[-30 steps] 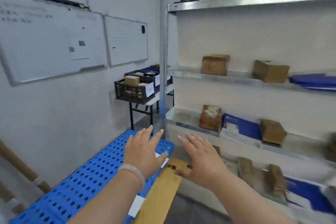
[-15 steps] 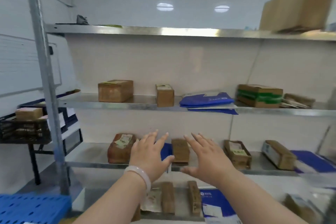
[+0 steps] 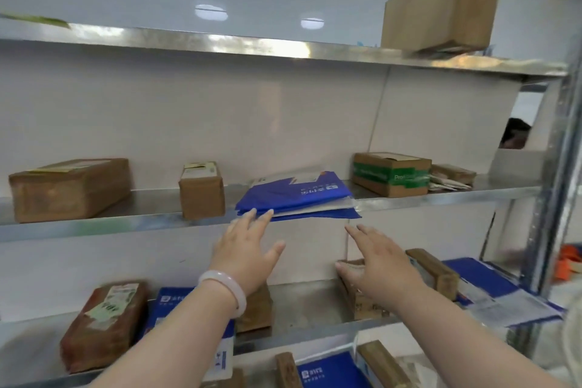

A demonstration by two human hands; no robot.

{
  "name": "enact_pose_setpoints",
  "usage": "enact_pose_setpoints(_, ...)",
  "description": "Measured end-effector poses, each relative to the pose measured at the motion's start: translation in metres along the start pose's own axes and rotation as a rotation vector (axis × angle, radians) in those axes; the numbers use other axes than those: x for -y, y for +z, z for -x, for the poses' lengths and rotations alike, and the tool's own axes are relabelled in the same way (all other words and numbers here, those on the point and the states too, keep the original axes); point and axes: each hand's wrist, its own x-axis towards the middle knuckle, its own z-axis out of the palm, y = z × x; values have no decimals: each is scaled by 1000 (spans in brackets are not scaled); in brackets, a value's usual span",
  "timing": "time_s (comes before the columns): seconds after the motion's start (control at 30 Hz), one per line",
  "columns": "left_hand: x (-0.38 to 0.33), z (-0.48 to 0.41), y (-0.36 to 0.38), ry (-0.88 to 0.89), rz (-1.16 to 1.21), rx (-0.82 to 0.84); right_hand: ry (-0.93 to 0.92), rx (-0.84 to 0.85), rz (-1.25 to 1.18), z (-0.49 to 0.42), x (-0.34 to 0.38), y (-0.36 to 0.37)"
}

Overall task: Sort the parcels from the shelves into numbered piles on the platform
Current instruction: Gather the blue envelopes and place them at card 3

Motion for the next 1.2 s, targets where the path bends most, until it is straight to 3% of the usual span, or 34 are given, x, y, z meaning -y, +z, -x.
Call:
enact_pose_setpoints(0.2, 24, -95, -2, -12, 141, -82, 141, -194, -179, -76, -14, -6)
enact_pose_setpoints(0.3, 29, -132, -5, -78, 240, -96, 199, -189, -327, -114, -21, -11)
enact_pose_setpoints(0.5, 27, -168, 5, -376, 312, 113, 468, -16, -756, -179, -41, -12)
enact_pose_setpoints(0.67, 33, -185, 12, -504, 183, 181, 499, 292, -954, -213, -52, 2)
enact_pose_setpoints(0.93, 21, -179, 14, -621, 165, 162, 463, 505, -930, -244, -84, -3)
enact_pose_setpoints(1.2, -9, -145, 36, -667, 397, 54, 373, 544, -951, -242, -95, -3)
